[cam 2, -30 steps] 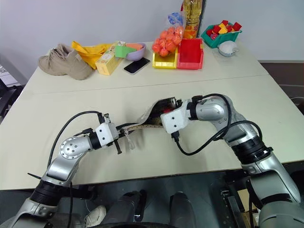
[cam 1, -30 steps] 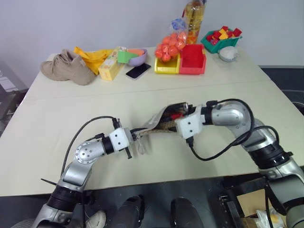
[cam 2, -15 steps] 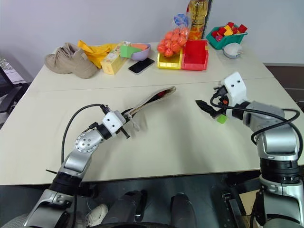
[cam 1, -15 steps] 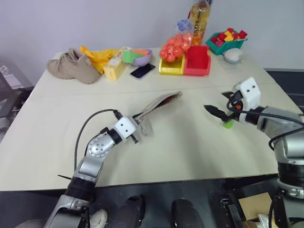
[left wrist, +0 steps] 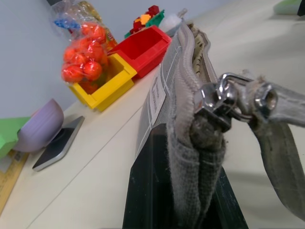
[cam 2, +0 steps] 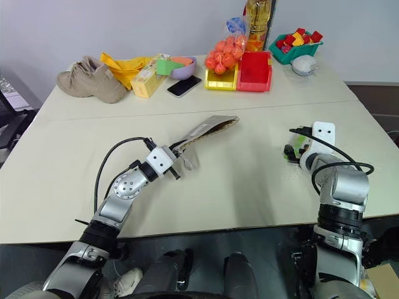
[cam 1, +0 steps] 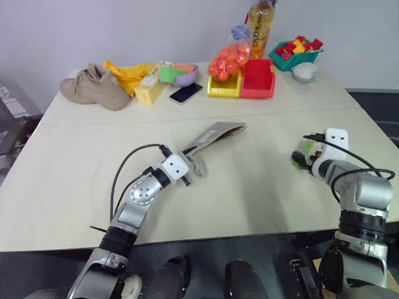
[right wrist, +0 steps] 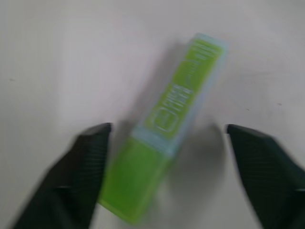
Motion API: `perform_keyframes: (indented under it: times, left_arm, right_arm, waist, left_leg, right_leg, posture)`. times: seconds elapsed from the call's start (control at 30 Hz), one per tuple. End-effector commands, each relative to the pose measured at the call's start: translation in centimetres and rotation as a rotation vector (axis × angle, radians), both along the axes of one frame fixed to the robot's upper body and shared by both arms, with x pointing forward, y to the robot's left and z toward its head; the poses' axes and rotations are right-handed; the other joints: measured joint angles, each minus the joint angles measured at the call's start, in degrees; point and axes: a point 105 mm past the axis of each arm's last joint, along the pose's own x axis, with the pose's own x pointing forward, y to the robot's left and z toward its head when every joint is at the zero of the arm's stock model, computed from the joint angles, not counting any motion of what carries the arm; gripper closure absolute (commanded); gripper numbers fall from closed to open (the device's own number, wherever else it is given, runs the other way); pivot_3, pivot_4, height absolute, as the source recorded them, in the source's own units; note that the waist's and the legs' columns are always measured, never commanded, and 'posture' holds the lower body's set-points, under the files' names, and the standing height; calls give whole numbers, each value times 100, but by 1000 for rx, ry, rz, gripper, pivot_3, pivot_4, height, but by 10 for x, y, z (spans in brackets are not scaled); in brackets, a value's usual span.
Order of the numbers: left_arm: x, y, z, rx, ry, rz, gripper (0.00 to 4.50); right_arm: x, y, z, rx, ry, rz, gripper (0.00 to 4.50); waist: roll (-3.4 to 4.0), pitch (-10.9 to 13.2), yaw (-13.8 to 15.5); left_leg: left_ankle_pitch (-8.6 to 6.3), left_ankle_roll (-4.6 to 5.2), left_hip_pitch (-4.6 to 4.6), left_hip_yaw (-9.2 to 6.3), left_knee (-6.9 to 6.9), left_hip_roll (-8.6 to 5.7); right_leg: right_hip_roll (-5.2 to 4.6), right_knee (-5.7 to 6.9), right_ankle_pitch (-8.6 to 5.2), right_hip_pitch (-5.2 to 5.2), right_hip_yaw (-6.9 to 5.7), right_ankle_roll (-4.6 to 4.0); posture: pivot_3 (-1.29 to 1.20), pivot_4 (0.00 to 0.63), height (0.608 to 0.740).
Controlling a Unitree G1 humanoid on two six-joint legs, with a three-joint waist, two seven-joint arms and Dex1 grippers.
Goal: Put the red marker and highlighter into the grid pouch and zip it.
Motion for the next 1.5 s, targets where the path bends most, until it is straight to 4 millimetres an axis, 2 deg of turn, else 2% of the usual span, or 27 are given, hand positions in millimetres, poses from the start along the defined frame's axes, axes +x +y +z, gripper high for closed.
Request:
perform_keyframes:
  times: [0.03, 0.1, 0.13, 0.2, 0.27, 0.33, 0.4, 0.47, 0.57, 0.87, 0.97, 1.33, 1.5]
  left_arm:
    - [-2, 5, 13, -28, -48, 13, 4500]
    - [-3, 8, 12, -31, -44, 20, 4500]
    - [-3, 8, 12, -33, -43, 23, 4500]
    - [-2, 12, 14, -42, -42, 34, 4500]
    - [1, 16, 18, -64, -41, 49, 4500]
    - [2, 18, 20, -74, -42, 52, 4500]
    - [2, 20, 22, -84, -39, 42, 4500]
    - [1, 21, 23, -87, -38, 32, 4500]
    - [-2, 20, 24, -90, -33, 1, 4500]
    - [-12, 15, 19, -71, -10, -44, 4500]
    - [-12, 16, 15, -41, -11, -37, 4500]
    - [-15, 10, 13, -6, -21, -65, 4500]
    - [-16, 11, 9, 8, -17, -69, 4500]
  right_arm:
    - [4, -3, 8, 10, -33, -17, 2472]
    - [6, -1, 10, 9, -40, -9, 3479]
    - [7, 0, 12, 6, -43, -4, 3647]
    - [10, 7, 22, -71, -66, 73, 3630]
    - [13, 22, 40, -246, -120, 230, 3630]
    - [13, 43, 59, -407, -199, 410, 3630]
    - [5, 77, 78, -609, -306, 681, 3630]
    - [-6, 97, 82, -732, -344, 868, 3630]
    - [-18, 114, 79, -856, -354, 1059, 3630]
    - [-13, 127, 76, -866, -390, 1137, 3630]
    - [-16, 132, 82, -848, -417, 1166, 3630]
    - [-17, 130, 80, -886, -380, 1200, 3630]
    - [-18, 130, 85, -879, -390, 1193, 3630]
  waist:
    - [0, 0, 2]
    - [0, 0, -10]
    - [1, 0, -16]
    - [1, 0, -28]
    - [2, 1, -40]
    - [3, 1, -55]
    - [3, 1, -85]
    - [2, 1, -122]
    - [-1, 3, -127]
    - [-3, 4, -112]
    - [-3, 4, -112]
    - [-3, 4, -110]
    - [-3, 4, -111]
  left_leg:
    - [0, 0, 0, 0, 1, -1]
    - [0, 1, 0, 1, 1, -1]
    - [0, 1, 0, 0, 0, 0]
    - [0, 1, 0, 0, 0, 0]
    - [-1, 1, -1, 1, 0, 0]
    - [-1, 2, -1, 3, 0, 0]
    - [-1, 2, -1, 2, -1, 1]
    - [-3, 4, -1, 1, 0, 0]
    - [-3, 4, 0, -1, 2, 1]
    - [-4, 5, -1, -2, 4, 0]
    - [-4, 5, -1, -2, 3, 0]
    - [-4, 5, -1, -2, 3, 0]
    - [-4, 5, -1, -2, 4, -1]
  right_leg:
    - [-1, 0, 0, 0, 0, 0]
    - [-1, 0, 0, 0, 1, 0]
    - [0, 0, 0, 0, 1, 0]
    - [1, 1, 0, -1, 0, 0]
    - [0, 1, 0, -3, 1, 0]
    - [0, 1, -1, -5, 1, 1]
    - [1, 1, -1, -4, -1, 2]
    - [1, 1, -5, -2, -5, 9]
    - [1, -2, -7, 5, -10, 12]
    - [-2, -2, -7, 4, -7, 11]
    - [-2, -2, -7, 4, -7, 10]
    - [-2, -3, -7, 4, -7, 10]
    - [-2, -2, -6, 4, -6, 10]
  posture:
    - [0, 150, 740]
    - [0, 150, 740]
    - [0, 150, 740]
    - [0, 150, 740]
    - [0, 150, 740]
    - [0, 150, 740]
    - [0, 150, 740]
    - [0, 150, 740]
    - [0, 150, 740]
    - [0, 150, 740]
    - [0, 150, 740]
    - [0, 150, 740]
    - [0, 150, 740]
